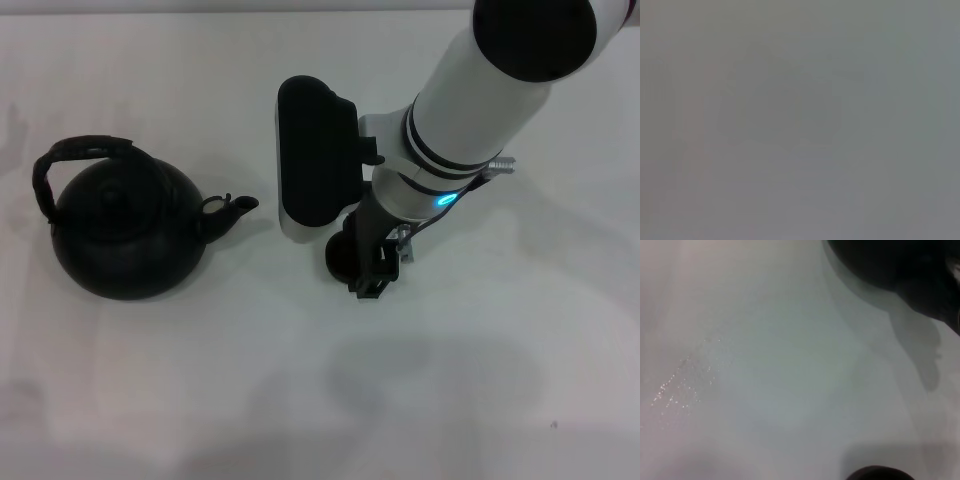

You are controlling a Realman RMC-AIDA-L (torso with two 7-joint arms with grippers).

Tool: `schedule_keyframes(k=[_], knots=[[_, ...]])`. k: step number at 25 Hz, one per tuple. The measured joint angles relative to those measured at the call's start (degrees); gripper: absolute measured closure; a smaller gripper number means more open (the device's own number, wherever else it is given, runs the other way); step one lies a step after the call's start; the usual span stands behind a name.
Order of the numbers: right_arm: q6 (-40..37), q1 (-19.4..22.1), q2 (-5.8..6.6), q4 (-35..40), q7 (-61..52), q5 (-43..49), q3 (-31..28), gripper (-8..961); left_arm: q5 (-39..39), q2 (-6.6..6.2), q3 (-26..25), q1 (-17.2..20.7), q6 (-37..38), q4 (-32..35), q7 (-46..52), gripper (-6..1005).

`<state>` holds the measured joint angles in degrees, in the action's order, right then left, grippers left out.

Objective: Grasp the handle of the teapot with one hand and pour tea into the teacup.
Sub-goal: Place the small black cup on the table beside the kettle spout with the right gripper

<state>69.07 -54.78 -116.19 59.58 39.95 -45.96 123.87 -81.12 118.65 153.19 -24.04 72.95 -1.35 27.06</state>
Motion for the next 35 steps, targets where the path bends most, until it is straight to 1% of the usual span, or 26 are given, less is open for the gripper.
schedule_keyframes(k=[11, 14, 18, 25, 29, 32, 33, 35], knots=[[-0.09, 0.39, 0.0, 0.44, 0.61, 0.01, -0.73, 104, 0.0, 0.0, 0.0, -0.06, 0.09, 0.04, 0.11, 248], [0.05, 1.74, 0.0, 0.86, 2.43, -0.92, -3.3, 81, 0.0, 0.0, 0.0, -0.05, 0.12, 0.07, 0.13, 249], [0.34, 4.03, 0.0, 1.1, 5.4, -3.48, -7.98, 81, 0.0, 0.0, 0.0, 0.02, 0.95, 0.09, 0.26, 249], [-0.1, 7.43, 0.01, 1.29, 8.13, -6.75, -12.67, 80, 0.0, -0.09, 0.0, -0.2, 1.6, 0.03, 0.27, 248], [0.61, 10.16, 0.37, 0.56, 12.63, -12.81, -20.09, 79, 0.0, -0.09, 0.0, -0.47, 1.61, 0.08, 0.27, 248], [1.99, 12.83, 0.49, -0.62, 17.26, -17.54, -28.22, 79, 0.0, -0.09, 0.01, -0.57, 1.61, 0.05, 0.27, 248], [2.76, 13.63, 0.5, -2.01, 19.61, -20.0, -31.6, 80, -0.01, -0.1, 0.0, -0.59, 1.6, 0.04, 0.27, 248], [4.9, 14.17, 0.54, -7.83, 25.15, -27.62, -38.51, 80, -0.01, -0.09, 0.01, -0.63, 1.56, 0.07, 0.27, 248]])
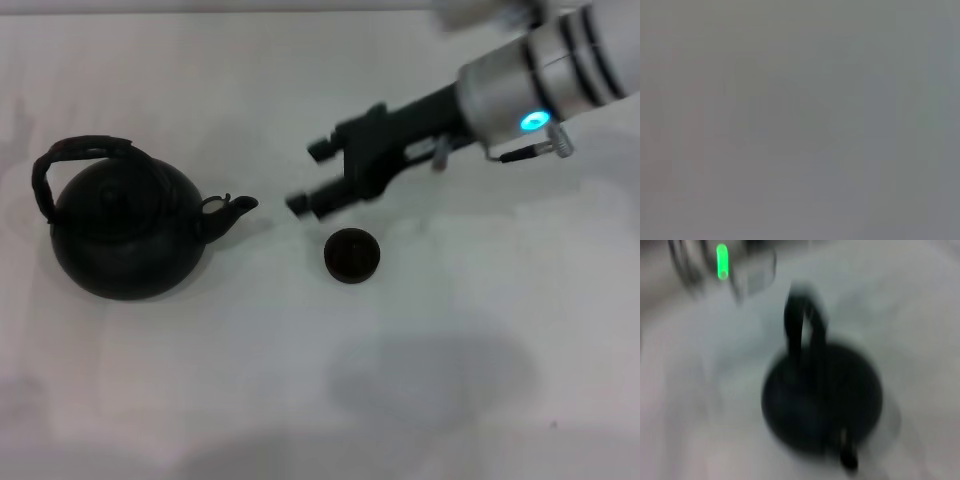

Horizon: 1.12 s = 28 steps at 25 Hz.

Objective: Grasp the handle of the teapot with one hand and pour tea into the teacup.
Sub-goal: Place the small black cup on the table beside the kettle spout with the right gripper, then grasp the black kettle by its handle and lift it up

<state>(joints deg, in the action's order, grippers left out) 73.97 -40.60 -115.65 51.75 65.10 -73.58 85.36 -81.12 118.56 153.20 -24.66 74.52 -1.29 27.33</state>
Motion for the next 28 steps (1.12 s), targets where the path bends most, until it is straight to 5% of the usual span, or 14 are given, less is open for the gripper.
schedule_keyframes(k=[5, 9, 15, 20, 28], knots=[[3.78, -0.58, 0.22, -21.62, 14.2, -18.69, -15.19, 82, -0.07, 0.0, 0.0, -0.3, -0.13, 0.06, 0.04, 249], [3.06, 2.8, -0.32, -30.7, 22.56, -30.22, -23.14, 85, -0.09, 0.0, 0.0, -0.81, -0.37, 0.06, 0.78, 252], [-3.25, 9.06, -0.56, -35.86, 36.8, -50.58, -24.46, 88, -0.09, 0.1, 0.0, -1.33, -0.59, 0.09, 3.01, 253], [-5.4, 8.69, -0.56, -44.65, 61.58, -67.03, -24.88, 91, 0.12, 0.24, 0.21, -1.4, -0.78, 0.21, 3.18, 252], [-8.52, 9.25, -0.54, -46.59, 84.79, -72.74, -27.0, 94, 0.45, 0.39, 0.42, 2.56, 0.62, 2.22, 3.98, 253]])
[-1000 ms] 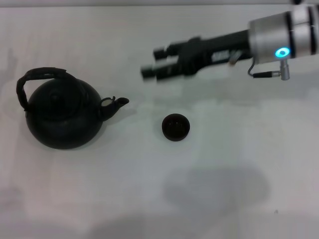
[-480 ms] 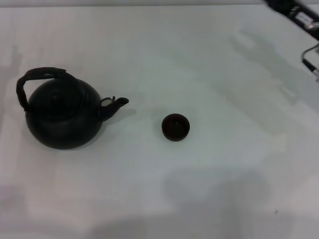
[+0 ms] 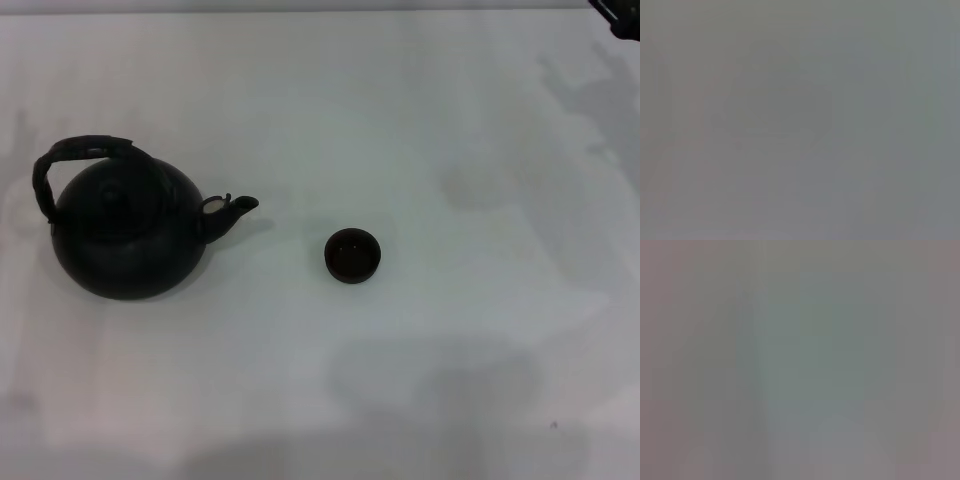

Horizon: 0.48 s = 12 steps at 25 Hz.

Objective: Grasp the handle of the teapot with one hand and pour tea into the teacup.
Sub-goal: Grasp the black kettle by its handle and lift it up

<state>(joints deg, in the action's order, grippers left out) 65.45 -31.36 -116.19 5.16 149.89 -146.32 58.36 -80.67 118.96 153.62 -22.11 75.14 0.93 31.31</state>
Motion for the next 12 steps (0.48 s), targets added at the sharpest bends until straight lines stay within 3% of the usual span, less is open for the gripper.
schedule_keyframes(k=[4, 9, 12], knots=[[-2.91, -0.13, 0.02, 0.37, 1.15, -0.11, -2.7, 95, 1.6, 0.05, 0.08, 4.06, 3.01, 1.03, 0.12, 254], [-6.76, -1.14, 0.13, 0.96, 1.68, -0.21, -5.38, 95, 9.18, 0.02, 0.11, 10.71, 9.1, 1.56, 3.25, 252], [-8.03, -1.75, 0.29, 1.02, 1.75, -0.22, -5.47, 95, 11.8, 0.09, 0.1, 12.39, 11.48, 1.42, 3.26, 253]])
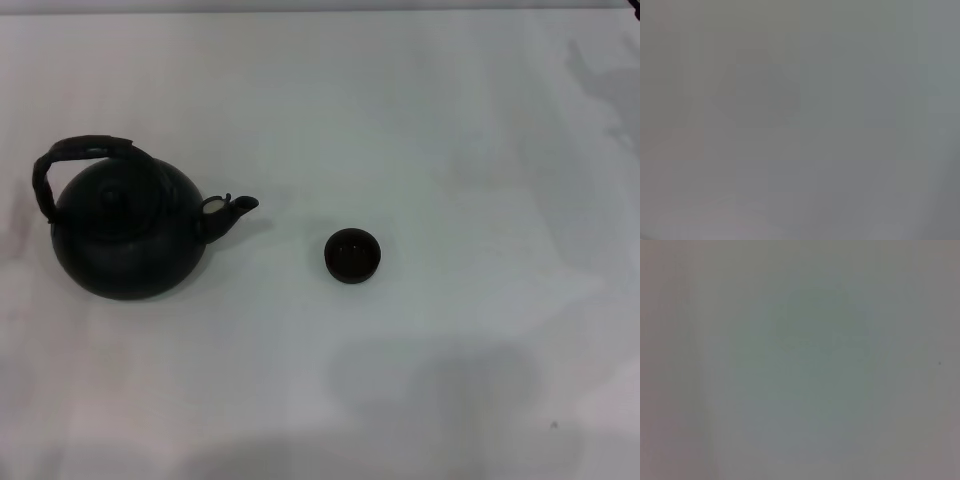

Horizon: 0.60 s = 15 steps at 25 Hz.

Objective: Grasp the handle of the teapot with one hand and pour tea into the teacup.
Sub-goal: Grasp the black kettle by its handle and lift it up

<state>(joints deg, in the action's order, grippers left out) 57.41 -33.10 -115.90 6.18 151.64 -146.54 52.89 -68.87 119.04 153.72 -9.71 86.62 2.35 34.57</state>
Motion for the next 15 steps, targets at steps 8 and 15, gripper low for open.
schedule_keyframes(k=[8, 15], knots=[[-5.45, -1.86, 0.57, 0.82, 0.12, 0.03, -6.03, 95, 6.81, 0.11, 0.0, 6.59, 5.37, 0.21, -0.08, 253], [-8.4, -2.36, 0.59, 2.06, 0.16, 0.03, -8.23, 95, 17.27, -0.11, -0.01, 7.92, 6.54, -0.65, -2.49, 253]])
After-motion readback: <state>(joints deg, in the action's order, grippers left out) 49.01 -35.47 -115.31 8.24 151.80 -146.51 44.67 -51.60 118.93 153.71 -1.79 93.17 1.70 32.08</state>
